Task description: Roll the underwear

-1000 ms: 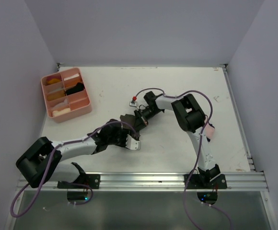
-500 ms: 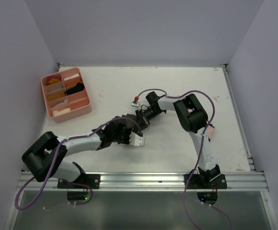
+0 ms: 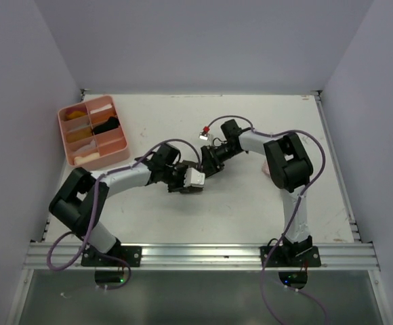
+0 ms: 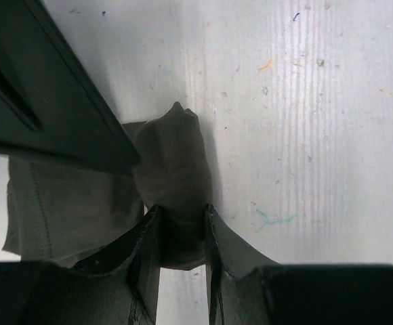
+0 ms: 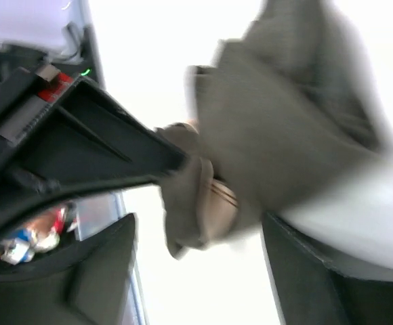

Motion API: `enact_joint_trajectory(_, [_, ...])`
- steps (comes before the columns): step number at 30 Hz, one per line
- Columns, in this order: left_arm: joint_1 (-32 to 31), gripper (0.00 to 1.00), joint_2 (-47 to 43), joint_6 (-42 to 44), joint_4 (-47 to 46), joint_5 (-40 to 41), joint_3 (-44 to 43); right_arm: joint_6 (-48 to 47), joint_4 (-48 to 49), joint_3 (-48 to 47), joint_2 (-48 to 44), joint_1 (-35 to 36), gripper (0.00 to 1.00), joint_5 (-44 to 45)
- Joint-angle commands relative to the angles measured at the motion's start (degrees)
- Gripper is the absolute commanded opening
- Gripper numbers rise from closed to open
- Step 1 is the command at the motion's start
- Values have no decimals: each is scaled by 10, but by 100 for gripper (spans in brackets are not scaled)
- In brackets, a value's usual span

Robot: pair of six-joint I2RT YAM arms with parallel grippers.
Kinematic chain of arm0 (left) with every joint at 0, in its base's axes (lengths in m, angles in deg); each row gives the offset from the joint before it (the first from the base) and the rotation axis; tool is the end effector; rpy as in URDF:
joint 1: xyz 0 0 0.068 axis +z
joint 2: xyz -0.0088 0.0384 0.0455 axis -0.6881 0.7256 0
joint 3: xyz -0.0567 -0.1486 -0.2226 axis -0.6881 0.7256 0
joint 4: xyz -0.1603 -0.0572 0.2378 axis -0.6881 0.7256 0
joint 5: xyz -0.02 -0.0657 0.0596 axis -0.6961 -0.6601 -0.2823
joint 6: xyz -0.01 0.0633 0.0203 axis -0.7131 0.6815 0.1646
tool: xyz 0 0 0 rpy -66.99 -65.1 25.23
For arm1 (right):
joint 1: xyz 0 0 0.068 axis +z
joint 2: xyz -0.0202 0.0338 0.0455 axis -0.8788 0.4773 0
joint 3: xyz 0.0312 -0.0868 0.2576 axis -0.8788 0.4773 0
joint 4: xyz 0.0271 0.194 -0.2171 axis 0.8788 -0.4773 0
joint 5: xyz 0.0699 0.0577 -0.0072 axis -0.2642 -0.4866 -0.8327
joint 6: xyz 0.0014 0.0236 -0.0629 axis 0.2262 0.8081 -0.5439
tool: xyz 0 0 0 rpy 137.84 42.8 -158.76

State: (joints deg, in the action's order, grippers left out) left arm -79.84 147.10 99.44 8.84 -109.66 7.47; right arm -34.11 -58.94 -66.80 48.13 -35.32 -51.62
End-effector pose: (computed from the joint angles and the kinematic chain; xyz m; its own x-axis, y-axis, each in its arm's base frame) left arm 0.2483 -0.2157 0.1291 0.1128 0.7348 -0.6688 0.9896 -0.0226 0.1420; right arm 0.3754 0.2374 0.0893 -0.8197 -0.4501 -0.3543 -0.5022 0.2674 0.8223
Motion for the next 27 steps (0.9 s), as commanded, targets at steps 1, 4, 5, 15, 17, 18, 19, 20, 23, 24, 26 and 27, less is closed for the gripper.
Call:
enact_joint_trajectory(1, [32, 0, 61, 17, 175, -91, -49, -26, 3, 5, -39, -45, 85, 75])
enact_joint_trajectory(4, [54, 0, 119, 37, 249, -116, -112, -89, -39, -1, -79, -60, 98, 102])
enact_joint_trajectory(5, [60, 0, 148, 42, 268, -139, -127, -102, -50, 11, -96, -61, 99, 115])
enact_joint_trajectory(15, [98, 0, 302, 148, 460, -205, -267, -205, 119, 235, -385, -33, 95, 170])
enact_joint_trajectory(17, [100, 0, 336, 159, 481, -210, -289, -243, 124, 261, -414, 17, 93, 203])
enact_joint_trajectory(18, [102, 0, 346, 161, 492, -210, -299, -262, 125, 267, -418, 33, 92, 215])
enact_joint_trajectory(19, [103, 0, 360, 154, 495, -213, -317, -282, 132, 276, -416, 46, 90, 230])
enact_joint_trajectory(20, [103, 0, 369, 155, 505, -218, -326, -286, 145, 281, -413, 65, 89, 237])
enact_joint_trajectory(23, [105, 0, 403, 154, 529, -230, -359, -324, 165, 287, -395, 113, 88, 286])
enact_joint_trajectory(24, [105, 0, 408, 153, 530, -231, -368, -355, 162, 285, -383, 125, 88, 302])
enact_joint_trajectory(26, [105, 0, 418, 142, 522, -226, -370, -375, 166, 286, -376, 149, 87, 334])
enact_joint_trajectory(27, [105, 0, 420, 140, 522, -225, -373, -382, 173, 288, -375, 152, 87, 336])
